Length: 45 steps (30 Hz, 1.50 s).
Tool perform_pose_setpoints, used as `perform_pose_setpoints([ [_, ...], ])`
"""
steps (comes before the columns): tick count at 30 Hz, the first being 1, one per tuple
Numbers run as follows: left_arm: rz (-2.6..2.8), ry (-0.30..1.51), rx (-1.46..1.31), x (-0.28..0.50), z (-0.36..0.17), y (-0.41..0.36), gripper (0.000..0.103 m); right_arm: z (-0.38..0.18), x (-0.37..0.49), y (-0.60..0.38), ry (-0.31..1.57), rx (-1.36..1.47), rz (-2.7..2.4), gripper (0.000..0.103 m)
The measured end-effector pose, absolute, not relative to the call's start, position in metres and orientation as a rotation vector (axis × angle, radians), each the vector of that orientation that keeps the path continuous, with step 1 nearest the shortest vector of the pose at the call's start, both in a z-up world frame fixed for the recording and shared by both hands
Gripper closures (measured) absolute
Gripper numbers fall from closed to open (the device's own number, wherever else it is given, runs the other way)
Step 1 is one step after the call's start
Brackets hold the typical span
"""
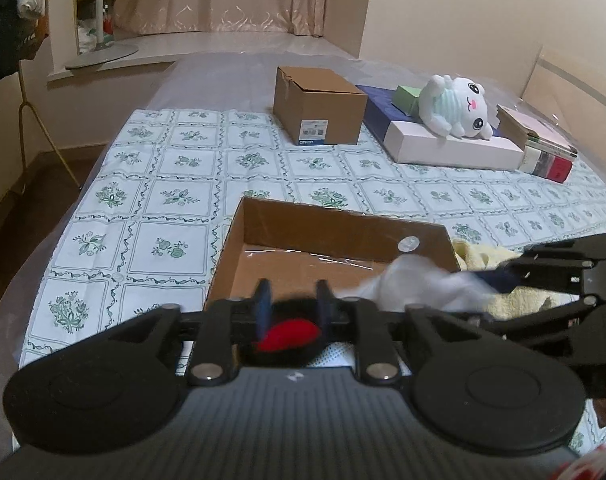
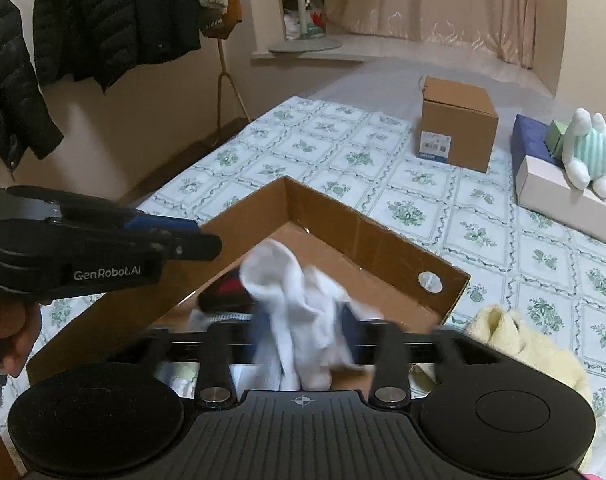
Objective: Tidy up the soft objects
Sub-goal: 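Open both grippers to drop the sponge and socks into the box, then withdraw both grippers from the box toward the remaining items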
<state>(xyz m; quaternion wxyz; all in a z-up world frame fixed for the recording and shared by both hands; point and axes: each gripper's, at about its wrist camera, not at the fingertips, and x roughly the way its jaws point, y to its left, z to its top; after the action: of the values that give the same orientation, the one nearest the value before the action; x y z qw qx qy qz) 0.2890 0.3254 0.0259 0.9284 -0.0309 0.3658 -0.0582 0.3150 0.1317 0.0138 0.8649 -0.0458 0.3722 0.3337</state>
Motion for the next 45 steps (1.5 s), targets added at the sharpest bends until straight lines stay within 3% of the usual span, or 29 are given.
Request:
perform_pose_setpoints([
  [6, -0.079, 0.718, -0.094, 0.262, 0.04, 0.324, 0.07, 0.026, 0.299, 0.121, 0.749, -0.085, 0.716, 0.043],
  [11, -0.005, 0.699, -0.101, 0.219, 0.055, 0.31, 0.053, 0.05, 0.261, 0.096, 0.713, -0.029, 0.727, 0.043],
  [21, 0.086, 0.671, -0.143, 0.124, 0.088, 0.27, 0.044, 0.093, 0.154, 0.04, 0.61, 0.027, 0.762, 0.043],
  [30, 0.137, 0.613, -0.162, 0.052, 0.105, 0.228, 0.032, 0.091, 0.09, -0.022, 0.611, 0.056, 0.73, 0.043],
  [32, 0.146, 0.603, -0.155, 0.039, 0.104, 0.213, 0.024, 0.085, 0.081, -0.04, 0.623, 0.057, 0.7, 0.043],
  [45, -0.024, 0.676, -0.135, 0.016, 0.066, 0.102, 0.02, 0.047, 0.062, -0.159, 0.71, 0.142, 0.458, 0.043],
])
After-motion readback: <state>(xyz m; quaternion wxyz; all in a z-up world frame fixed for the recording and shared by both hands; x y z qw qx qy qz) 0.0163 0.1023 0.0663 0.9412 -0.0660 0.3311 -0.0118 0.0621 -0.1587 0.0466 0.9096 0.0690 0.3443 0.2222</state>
